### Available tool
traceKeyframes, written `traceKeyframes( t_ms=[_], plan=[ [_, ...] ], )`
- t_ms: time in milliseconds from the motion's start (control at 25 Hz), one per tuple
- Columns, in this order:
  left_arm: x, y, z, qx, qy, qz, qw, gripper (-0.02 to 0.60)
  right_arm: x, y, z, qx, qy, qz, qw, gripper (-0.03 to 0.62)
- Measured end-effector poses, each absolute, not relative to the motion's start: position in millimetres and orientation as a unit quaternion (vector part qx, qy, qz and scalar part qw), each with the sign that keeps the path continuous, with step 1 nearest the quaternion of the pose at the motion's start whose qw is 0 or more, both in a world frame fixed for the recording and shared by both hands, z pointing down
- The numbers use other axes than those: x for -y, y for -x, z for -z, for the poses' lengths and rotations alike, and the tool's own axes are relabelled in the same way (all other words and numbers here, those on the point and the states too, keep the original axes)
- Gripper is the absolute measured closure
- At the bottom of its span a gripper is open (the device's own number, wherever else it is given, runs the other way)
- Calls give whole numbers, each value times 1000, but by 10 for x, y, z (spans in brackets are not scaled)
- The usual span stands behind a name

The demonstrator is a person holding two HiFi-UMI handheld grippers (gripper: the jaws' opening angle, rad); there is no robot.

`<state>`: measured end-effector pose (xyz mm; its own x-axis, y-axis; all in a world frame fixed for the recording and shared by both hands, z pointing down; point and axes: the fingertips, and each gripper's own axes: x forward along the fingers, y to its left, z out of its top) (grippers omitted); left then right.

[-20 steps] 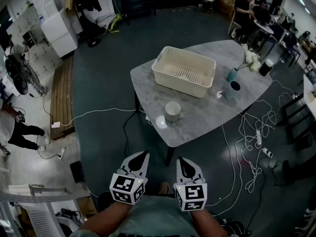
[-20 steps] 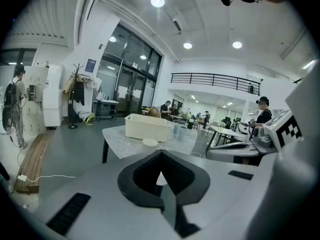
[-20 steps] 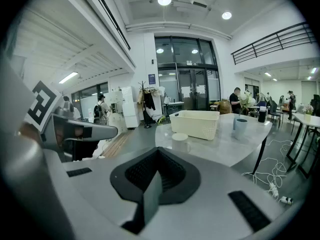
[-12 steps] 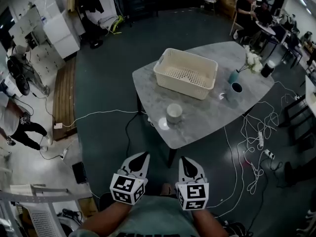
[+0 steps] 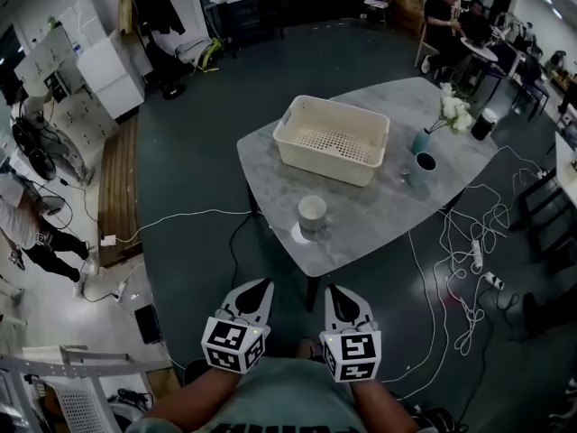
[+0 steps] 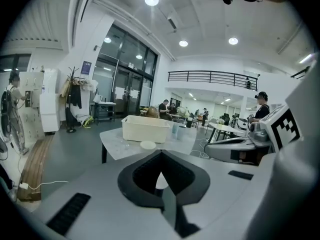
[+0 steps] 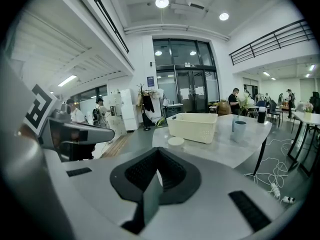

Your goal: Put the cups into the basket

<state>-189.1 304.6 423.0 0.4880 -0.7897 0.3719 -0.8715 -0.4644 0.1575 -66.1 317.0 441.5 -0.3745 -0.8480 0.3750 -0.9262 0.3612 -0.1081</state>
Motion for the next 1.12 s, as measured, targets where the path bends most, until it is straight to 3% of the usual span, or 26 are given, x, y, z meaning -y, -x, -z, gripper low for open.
traceKeyframes(
  t_ms=[1120],
  plan=[
    [-2453,1806,-4473,480,-847,-127,189,574,-2564,517,-4635,804,-551,-168,149,580]
  ],
)
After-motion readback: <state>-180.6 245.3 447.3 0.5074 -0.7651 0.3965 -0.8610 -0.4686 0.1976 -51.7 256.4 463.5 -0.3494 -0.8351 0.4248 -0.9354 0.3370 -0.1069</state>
